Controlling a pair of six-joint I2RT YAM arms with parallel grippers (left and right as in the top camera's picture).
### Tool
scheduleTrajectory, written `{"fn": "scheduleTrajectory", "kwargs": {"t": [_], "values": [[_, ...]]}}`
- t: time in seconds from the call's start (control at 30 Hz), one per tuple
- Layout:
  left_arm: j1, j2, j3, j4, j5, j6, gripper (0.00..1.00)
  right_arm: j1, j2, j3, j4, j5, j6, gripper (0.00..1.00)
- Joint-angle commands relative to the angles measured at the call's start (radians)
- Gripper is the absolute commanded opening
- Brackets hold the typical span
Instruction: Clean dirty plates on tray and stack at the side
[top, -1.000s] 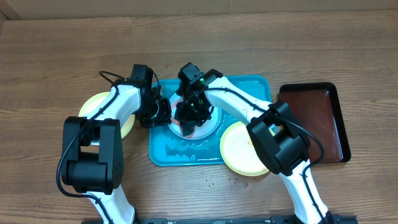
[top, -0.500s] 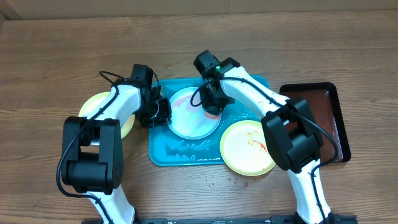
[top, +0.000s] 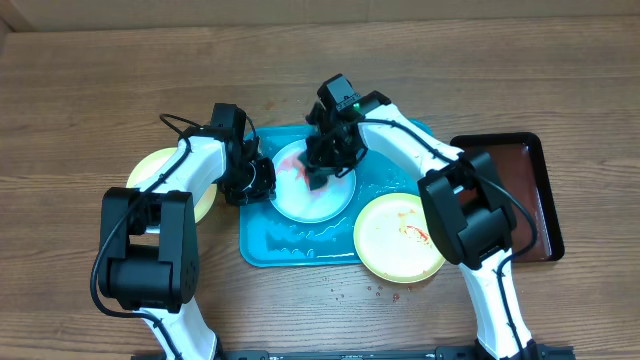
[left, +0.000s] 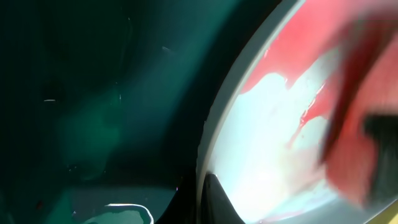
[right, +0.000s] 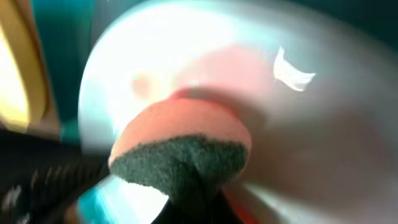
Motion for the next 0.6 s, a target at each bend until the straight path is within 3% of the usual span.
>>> {"fn": "scheduleTrajectory", "kwargs": {"t": [0.0,0.27,0.57], "values": [[-0.007,0.044,-0.024,0.002,-0.053,0.040,0.04,-0.057,-0.076,0.072,-0.058,-0.103,-0.056,0.04],[-0.007,0.006,0.040,-0.040,-0.070,0.093,0.04,-0.243,-0.360,0.116,-0.217,0.043,-0.074,0.04],[-0.056,-0.133,0.092,-0.082,-0.293,0.093,0.04,-0.549,-0.598,0.116,-0.373,0.287,-0.043,0.04]]}}
